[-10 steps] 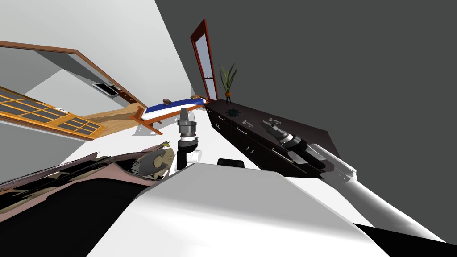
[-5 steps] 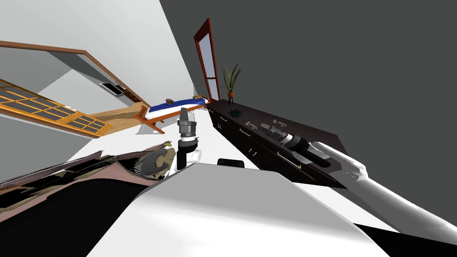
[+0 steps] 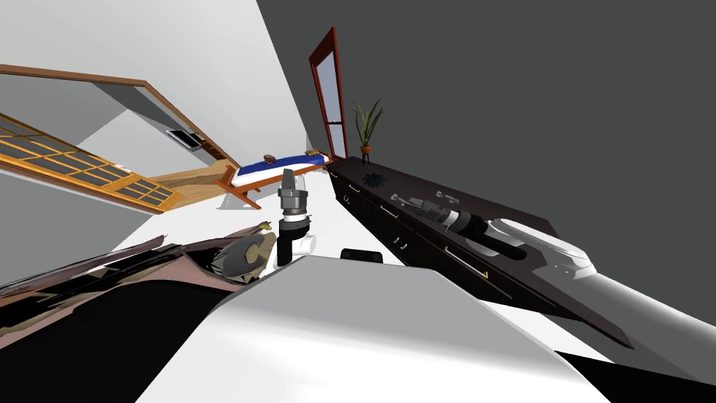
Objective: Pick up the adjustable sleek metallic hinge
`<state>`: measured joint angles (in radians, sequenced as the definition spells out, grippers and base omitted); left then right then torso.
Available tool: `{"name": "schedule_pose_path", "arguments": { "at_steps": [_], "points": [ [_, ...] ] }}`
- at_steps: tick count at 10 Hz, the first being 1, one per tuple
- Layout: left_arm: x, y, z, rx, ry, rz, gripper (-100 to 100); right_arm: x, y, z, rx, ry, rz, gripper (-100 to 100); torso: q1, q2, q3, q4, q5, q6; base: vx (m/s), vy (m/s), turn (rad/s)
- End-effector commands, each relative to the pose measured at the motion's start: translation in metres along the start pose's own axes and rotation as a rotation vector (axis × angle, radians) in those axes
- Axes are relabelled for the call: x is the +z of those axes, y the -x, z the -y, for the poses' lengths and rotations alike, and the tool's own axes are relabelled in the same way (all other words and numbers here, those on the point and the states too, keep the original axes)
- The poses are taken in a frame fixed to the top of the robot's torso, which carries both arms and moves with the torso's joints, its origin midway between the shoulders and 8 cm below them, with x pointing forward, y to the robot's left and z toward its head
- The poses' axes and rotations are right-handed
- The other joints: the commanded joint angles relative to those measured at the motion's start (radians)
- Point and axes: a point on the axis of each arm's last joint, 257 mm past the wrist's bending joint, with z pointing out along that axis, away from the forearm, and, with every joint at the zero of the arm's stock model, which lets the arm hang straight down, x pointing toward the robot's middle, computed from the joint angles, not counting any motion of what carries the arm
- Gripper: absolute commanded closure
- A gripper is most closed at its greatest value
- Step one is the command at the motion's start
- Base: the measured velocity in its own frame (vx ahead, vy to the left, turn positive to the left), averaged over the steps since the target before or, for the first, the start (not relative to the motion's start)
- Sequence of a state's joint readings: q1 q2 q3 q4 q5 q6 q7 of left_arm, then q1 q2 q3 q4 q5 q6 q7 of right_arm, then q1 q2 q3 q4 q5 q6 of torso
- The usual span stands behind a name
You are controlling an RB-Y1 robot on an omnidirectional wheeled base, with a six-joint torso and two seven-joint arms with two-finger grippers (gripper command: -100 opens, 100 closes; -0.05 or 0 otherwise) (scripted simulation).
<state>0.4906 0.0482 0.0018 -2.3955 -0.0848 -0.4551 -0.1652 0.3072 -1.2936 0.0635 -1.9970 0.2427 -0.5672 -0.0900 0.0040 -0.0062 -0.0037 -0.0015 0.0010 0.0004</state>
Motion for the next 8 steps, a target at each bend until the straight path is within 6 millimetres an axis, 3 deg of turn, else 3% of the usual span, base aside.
{"name": "schedule_pose_path", "arguments": {
  "at_steps": [1,4,5,6,7,8],
  "points": [
    [0.000,0.000,0.000,0.000,0.000,0.000,0,-0.002,-0.003,0.002,-0.015,-0.003,-0.028,-100,0.000,0.000,0.000,0.000,0.000,0.000,0.050,0.023,-0.010],
    [0.000,0.000,0.000,0.000,0.000,0.000,0,-0.018,-0.034,0.023,-0.055,-0.038,-0.169,-100,-0.001,0.002,0.001,0.000,0.000,0.000,0.086,0.057,0.068],
    [0.000,0.000,0.000,0.000,0.000,0.000,0,-0.021,-0.033,0.024,-0.072,-0.040,-0.195,-100,0.000,0.000,0.000,0.000,0.000,0.000,0.108,0.063,0.043],
    [0.000,0.000,0.000,0.000,0.000,0.000,0,-0.031,-0.049,0.034,-0.079,-0.059,-0.253,-100,0.000,0.000,0.000,0.000,0.000,0.000,0.133,0.058,0.081],
    [0.000,0.000,0.000,0.000,0.000,0.000,0,-0.033,-0.048,0.036,-0.096,-0.062,-0.278,-100,0.000,-0.002,-0.001,0.000,0.000,0.000,0.114,0.055,0.044],
    [0.000,0.000,0.000,0.000,0.000,0.000,0,-0.045,-0.064,0.047,-0.102,-0.082,-0.336,-100,0.000,-0.001,-0.001,0.000,0.000,0.000,0.130,0.080,0.071]
  ]
}}
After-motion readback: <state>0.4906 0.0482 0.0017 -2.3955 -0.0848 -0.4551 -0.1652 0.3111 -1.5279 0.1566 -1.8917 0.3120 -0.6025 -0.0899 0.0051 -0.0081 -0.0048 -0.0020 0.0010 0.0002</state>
